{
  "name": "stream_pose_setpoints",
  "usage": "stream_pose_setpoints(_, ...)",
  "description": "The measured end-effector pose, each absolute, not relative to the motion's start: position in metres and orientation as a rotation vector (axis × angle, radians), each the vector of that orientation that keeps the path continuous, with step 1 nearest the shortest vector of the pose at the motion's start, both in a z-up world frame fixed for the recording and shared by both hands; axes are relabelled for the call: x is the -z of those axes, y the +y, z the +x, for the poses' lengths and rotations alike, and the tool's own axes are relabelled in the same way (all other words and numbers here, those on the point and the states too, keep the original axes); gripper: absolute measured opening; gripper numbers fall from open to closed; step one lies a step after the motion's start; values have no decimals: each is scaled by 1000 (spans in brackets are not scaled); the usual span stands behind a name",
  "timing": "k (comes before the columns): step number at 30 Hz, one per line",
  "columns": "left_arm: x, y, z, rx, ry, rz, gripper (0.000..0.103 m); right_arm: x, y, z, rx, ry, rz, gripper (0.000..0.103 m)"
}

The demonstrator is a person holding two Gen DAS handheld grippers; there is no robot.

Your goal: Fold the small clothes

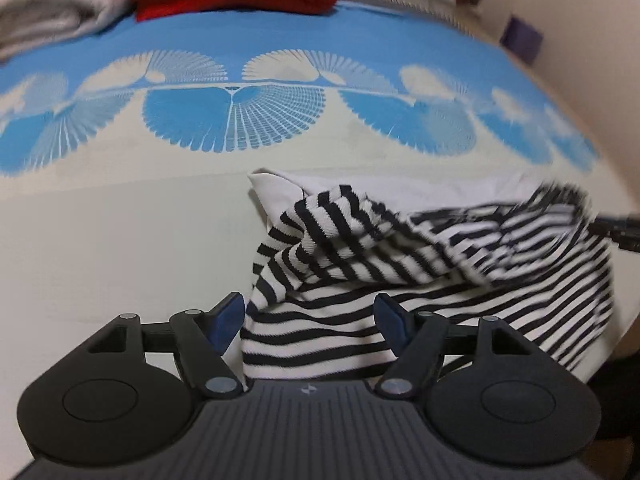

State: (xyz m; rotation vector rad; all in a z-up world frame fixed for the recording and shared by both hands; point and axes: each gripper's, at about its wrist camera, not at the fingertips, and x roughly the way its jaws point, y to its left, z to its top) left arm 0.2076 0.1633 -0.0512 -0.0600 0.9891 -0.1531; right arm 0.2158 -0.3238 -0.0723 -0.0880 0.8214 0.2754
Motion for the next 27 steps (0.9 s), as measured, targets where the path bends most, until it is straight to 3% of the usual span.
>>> stream_pose_setpoints(8, 67, 139, 243, 114, 952, 91, 75, 91, -277, 234, -252, 734, -414, 54)
stream_pose_setpoints(9, 66, 139, 248, 117, 942, 88, 70, 89, -275, 236, -253, 718, -418, 53)
stream_pose_setpoints(11, 63, 139, 257, 136, 918, 66, 39, 86, -272, 248, -269, 684, -408, 51)
stream_pose_setpoints(12, 61, 140, 262, 160, 913, 40, 6, 82, -271, 251, -278, 667, -393, 41)
stream_pose_setpoints(13, 58, 143, 267, 180, 902, 10, 4, 77, -272, 254, -293, 655, -367, 17)
stream_pose_setpoints(14, 54, 144, 270, 177, 871, -6, 3, 71, -275, 259, -319, 652, -308, 6)
stream_pose_setpoints(20, 32, 169, 295, 44, 694, -201, 3, 41, -301, 293, -217, 557, 34, 5)
stream_pose_setpoints(27, 82, 154, 342, -35, 905, -141, 4, 92, -273, 342, -129, 793, -90, 5)
